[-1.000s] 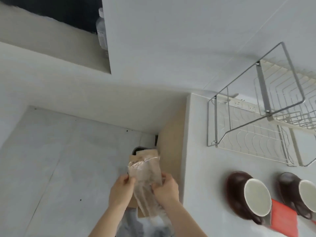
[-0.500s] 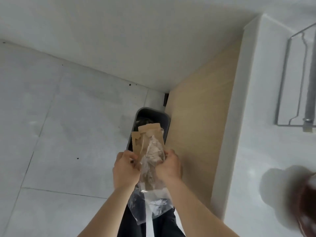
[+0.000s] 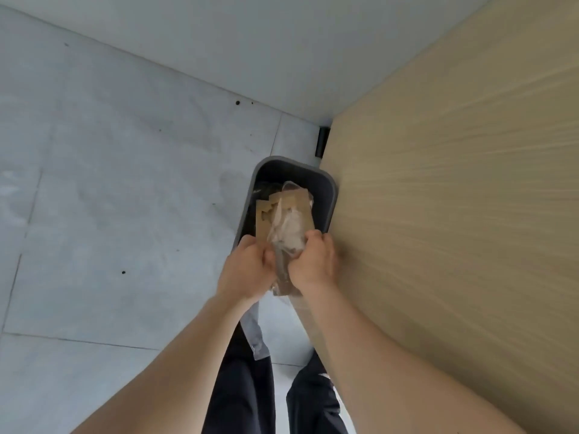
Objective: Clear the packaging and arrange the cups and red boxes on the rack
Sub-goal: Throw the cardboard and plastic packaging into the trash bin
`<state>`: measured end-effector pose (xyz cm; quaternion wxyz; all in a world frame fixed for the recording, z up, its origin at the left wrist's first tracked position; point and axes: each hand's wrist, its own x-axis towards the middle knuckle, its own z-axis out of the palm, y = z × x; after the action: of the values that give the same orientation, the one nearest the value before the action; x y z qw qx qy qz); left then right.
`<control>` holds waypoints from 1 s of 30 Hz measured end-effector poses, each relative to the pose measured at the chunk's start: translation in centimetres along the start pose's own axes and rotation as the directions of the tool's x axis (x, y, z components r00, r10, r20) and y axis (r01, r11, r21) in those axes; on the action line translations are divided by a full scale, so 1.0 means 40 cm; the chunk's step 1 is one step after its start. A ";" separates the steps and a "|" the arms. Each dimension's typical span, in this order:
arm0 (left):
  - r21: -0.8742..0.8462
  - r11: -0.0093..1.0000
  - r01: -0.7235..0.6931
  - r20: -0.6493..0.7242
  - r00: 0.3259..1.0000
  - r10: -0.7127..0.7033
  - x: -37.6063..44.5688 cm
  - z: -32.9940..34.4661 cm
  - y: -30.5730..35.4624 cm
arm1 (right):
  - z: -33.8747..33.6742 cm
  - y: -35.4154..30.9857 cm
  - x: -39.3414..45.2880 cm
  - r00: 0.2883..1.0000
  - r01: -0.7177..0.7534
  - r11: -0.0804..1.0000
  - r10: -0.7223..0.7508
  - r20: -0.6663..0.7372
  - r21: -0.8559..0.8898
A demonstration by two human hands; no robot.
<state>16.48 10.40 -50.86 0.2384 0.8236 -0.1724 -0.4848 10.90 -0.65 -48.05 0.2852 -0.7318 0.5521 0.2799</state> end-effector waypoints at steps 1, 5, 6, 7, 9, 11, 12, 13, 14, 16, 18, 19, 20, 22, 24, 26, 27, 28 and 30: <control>0.015 1.000 -0.024 0.028 0.999 0.023 0.019 0.008 -0.008 | 0.007 0.005 0.023 1.000 0.021 1.000 -0.021 0.008 -0.023; 0.276 0.955 -0.114 0.063 0.993 0.100 0.080 0.041 -0.039 | 0.022 0.025 0.079 0.991 0.117 0.984 -0.107 0.082 -0.132; 0.352 0.927 -0.132 0.046 0.991 0.124 0.085 0.044 -0.041 | 0.021 0.032 0.081 0.990 0.128 0.977 -0.114 0.087 -0.173; 0.408 0.902 -0.142 0.013 0.989 0.150 0.085 0.044 -0.038 | 0.019 0.037 0.077 0.989 0.136 0.967 -0.120 0.083 -0.217; 0.480 0.866 -0.139 -0.060 0.980 0.190 0.074 0.031 -0.023 | 0.010 0.044 0.060 0.985 0.170 0.940 -0.156 0.070 -0.297; 0.506 0.852 -0.134 -0.077 0.977 0.200 0.055 0.008 -0.002 | -0.005 0.040 0.034 0.979 0.206 0.917 -0.192 0.075 -0.341; 0.519 0.843 -0.138 -0.063 0.978 0.199 0.044 -0.007 0.009 | -0.014 0.036 0.020 0.976 0.220 0.908 -0.204 0.081 -0.356; 0.534 0.833 -0.142 -0.047 0.979 0.197 0.033 -0.023 0.020 | -0.025 0.031 0.005 0.973 0.233 0.899 -0.216 0.087 -0.370; 0.548 0.823 -0.148 -0.038 0.979 0.201 0.020 -0.040 0.032 | -0.037 0.026 -0.011 0.970 0.244 0.892 -0.226 0.091 -0.381; 0.567 0.808 -0.159 -0.036 0.975 0.217 -0.008 -0.079 0.058 | -0.067 0.011 -0.047 0.966 0.259 0.884 -0.244 0.089 -0.389; 0.589 0.790 -0.169 -0.039 0.971 0.237 -0.043 -0.122 0.086 | -0.106 -0.006 -0.089 0.962 0.272 0.881 -0.263 0.077 -0.388; 0.599 0.782 -0.173 -0.041 0.969 0.246 -0.063 -0.144 0.102 | -0.129 -0.015 -0.113 0.959 0.279 0.877 -0.273 0.074 -0.390; 0.608 0.774 -0.178 -0.044 0.965 0.257 -0.086 -0.167 0.120 | -0.154 -0.023 -0.140 0.956 0.288 0.873 -0.283 0.072 -0.395; 0.616 0.766 -0.184 -0.060 0.958 0.279 -0.135 -0.213 0.159 | -0.207 -0.040 -0.197 0.947 0.313 0.857 -0.316 0.062 -0.408; 0.619 0.762 -0.190 -0.083 0.949 0.303 -0.193 -0.262 0.204 | -0.263 -0.053 -0.258 0.934 0.338 0.841 -0.356 0.039 -0.421; 0.625 0.756 -0.194 -0.116 0.935 0.335 -0.251 -0.309 0.247 | -0.319 -0.067 -0.318 0.926 0.349 0.835 -0.377 0.018 -0.425; 0.627 0.754 -0.195 -0.129 0.929 0.347 -0.281 -0.329 0.267 | -0.346 -0.072 -0.349 0.924 0.352 0.833 -0.383 0.013 -0.426; 0.630 0.751 -0.196 -0.143 0.922 0.360 -0.310 -0.346 0.288 | -0.373 -0.075 -0.380 0.921 0.355 0.829 -0.390 0.009 -0.433; 0.639 0.743 -0.198 -0.174 0.904 0.391 -0.360 -0.379 0.326 | -0.425 -0.080 -0.438 0.912 0.368 0.816 -0.410 0.002 -0.446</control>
<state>22.38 10.44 -26.94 0.0591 0.8806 -0.4101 -0.2298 11.52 -0.90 -23.46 0.1384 -0.8865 0.3264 0.2975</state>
